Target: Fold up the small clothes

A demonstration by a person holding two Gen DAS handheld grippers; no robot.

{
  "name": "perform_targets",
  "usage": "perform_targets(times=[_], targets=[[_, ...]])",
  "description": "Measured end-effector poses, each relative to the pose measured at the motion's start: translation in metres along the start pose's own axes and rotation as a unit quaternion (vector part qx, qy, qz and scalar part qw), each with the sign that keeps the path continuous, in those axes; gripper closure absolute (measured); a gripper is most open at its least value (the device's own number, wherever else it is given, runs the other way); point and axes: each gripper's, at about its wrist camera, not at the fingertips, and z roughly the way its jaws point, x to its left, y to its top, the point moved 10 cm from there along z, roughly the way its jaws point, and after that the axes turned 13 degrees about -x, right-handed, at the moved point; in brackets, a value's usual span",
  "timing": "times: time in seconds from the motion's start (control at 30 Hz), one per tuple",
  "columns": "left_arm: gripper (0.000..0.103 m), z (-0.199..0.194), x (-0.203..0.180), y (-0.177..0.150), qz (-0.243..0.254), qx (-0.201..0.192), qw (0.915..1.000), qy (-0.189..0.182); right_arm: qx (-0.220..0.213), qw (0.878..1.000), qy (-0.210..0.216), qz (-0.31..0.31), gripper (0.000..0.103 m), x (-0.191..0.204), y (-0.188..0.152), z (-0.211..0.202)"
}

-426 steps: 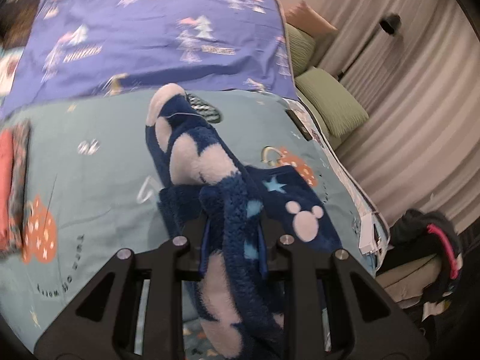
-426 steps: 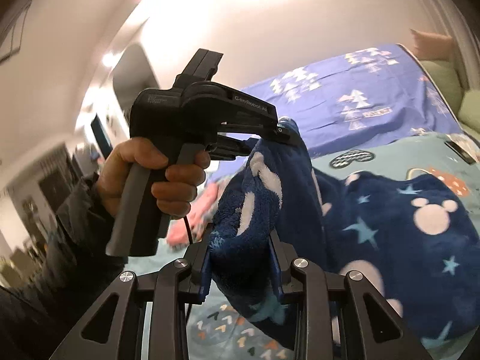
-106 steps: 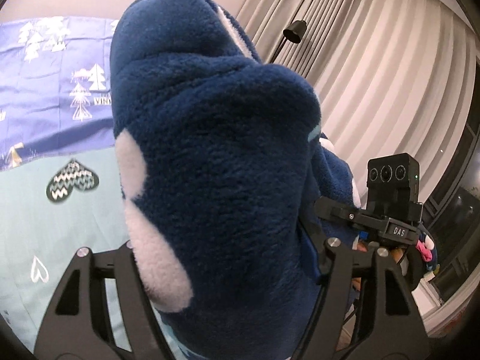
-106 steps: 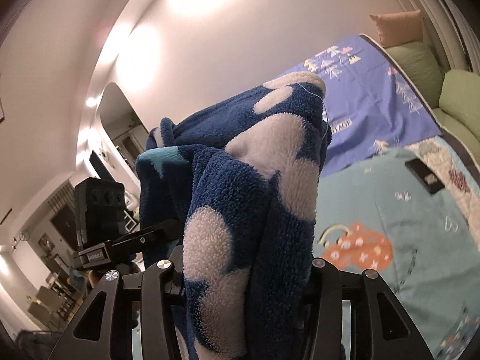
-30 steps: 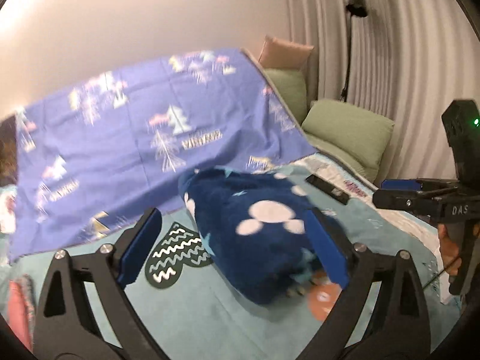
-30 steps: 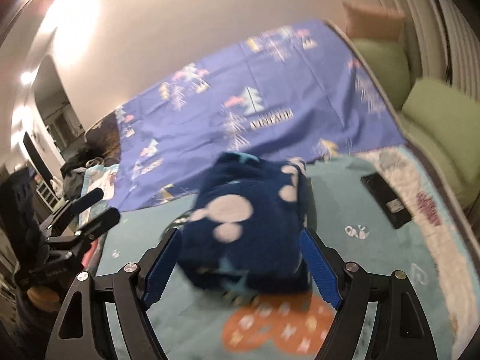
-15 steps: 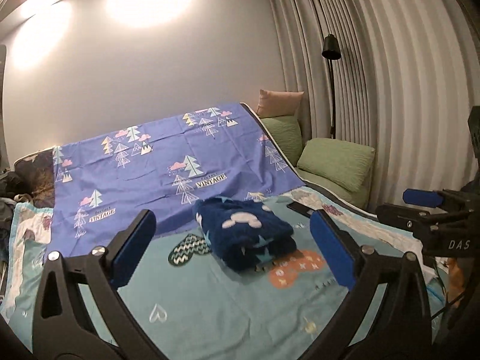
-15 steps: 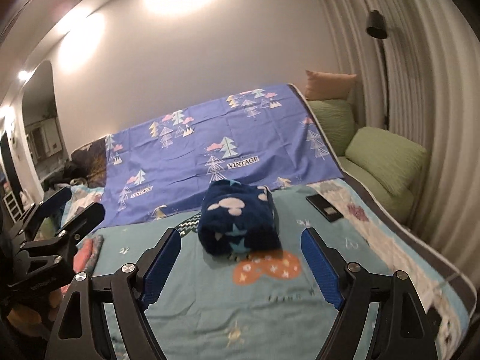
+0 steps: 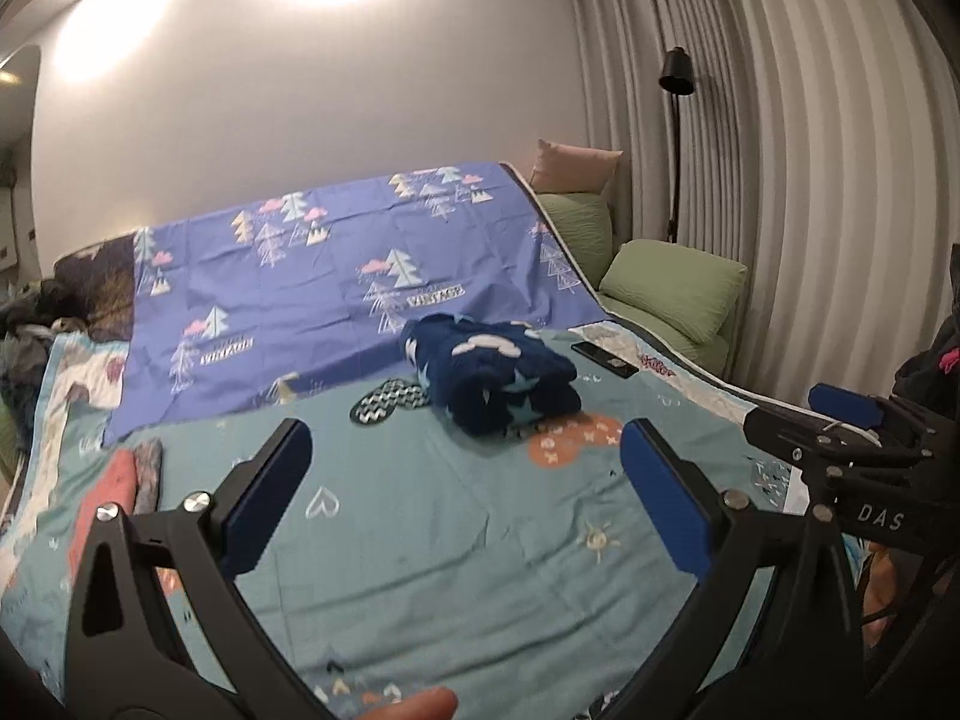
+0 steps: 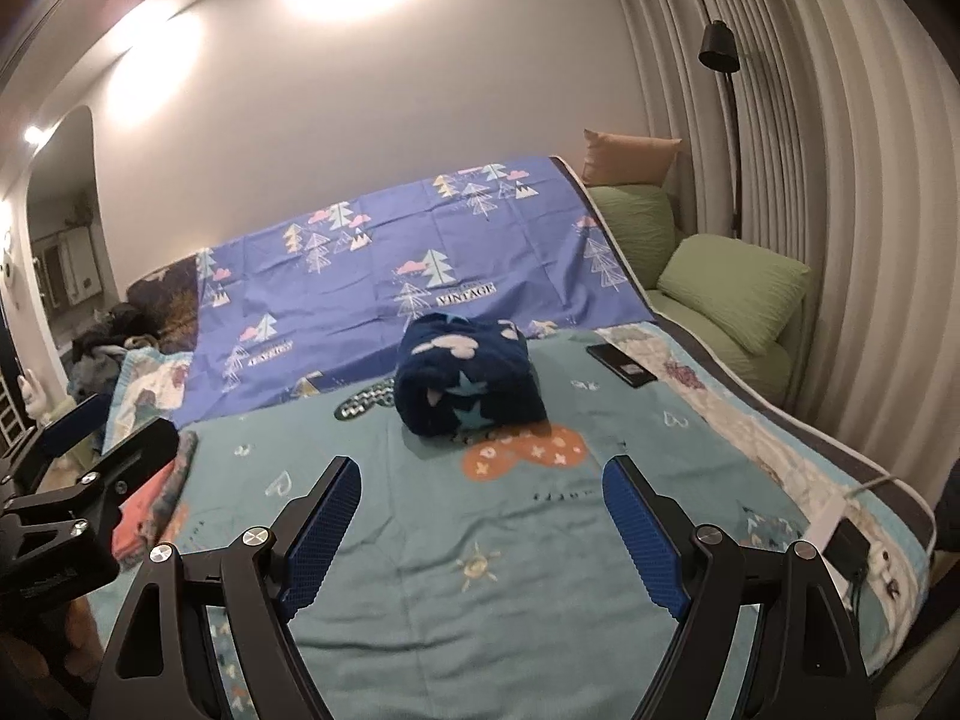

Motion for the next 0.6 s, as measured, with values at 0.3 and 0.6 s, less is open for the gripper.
perform_targets(times=[0.3,0.6], targets=[[0.001,-0.017,0.005,-0.026,0.004,0.016,0.9997,0.016,0.018,1.000,-0.009,-0.001,0.018,0.007,-0.021,-0.013],[0.001,-0.028,0.004,-0.034,0.017,0.020,0.9995,0.017,0.028,0.999,-0.009,-0.017,0.018,0.019,-0.030,-0.017]])
